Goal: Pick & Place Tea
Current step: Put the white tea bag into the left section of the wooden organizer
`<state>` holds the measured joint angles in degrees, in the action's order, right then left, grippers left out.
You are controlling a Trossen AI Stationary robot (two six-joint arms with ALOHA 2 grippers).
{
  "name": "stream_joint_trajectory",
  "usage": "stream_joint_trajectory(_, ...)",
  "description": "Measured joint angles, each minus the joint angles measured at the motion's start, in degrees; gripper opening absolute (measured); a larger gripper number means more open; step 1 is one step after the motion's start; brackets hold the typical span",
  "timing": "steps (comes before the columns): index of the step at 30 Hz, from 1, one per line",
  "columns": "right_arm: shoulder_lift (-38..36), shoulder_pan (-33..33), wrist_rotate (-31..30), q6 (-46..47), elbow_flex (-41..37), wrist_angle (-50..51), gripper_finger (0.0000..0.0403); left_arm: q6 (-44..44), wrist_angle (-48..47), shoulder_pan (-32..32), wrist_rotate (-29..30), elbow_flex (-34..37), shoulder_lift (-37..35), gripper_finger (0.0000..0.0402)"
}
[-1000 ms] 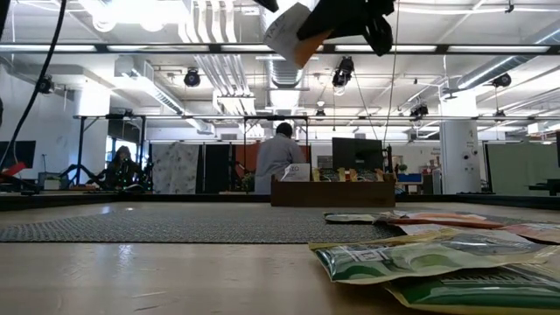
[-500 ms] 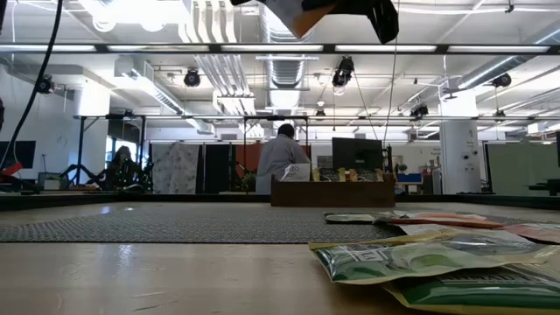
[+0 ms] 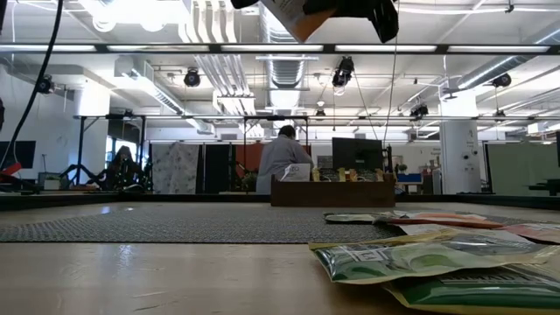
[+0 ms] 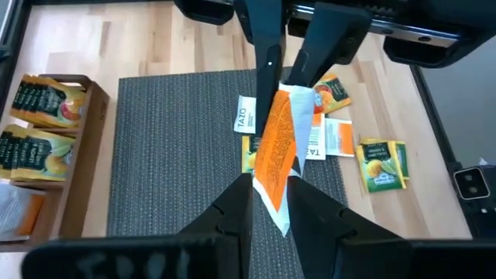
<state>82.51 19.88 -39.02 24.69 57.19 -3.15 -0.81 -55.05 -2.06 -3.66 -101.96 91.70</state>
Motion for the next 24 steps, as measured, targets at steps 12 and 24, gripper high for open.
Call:
stream_joint_trajectory(12, 0.01, -0.02, 0.02, -0.26, 0.0, 2.7, 0.0013, 0.56, -0.67, 1.75, -0.18, 0.12, -0.92, 0.0078)
stream_joint_trajectory(24, 0.06, -0.07, 0.07, -1.76, 0.0, 2.36, 0.0013, 3.88, 4.71, 2.79, -6.84, 6.52, -0.79, 0.0078)
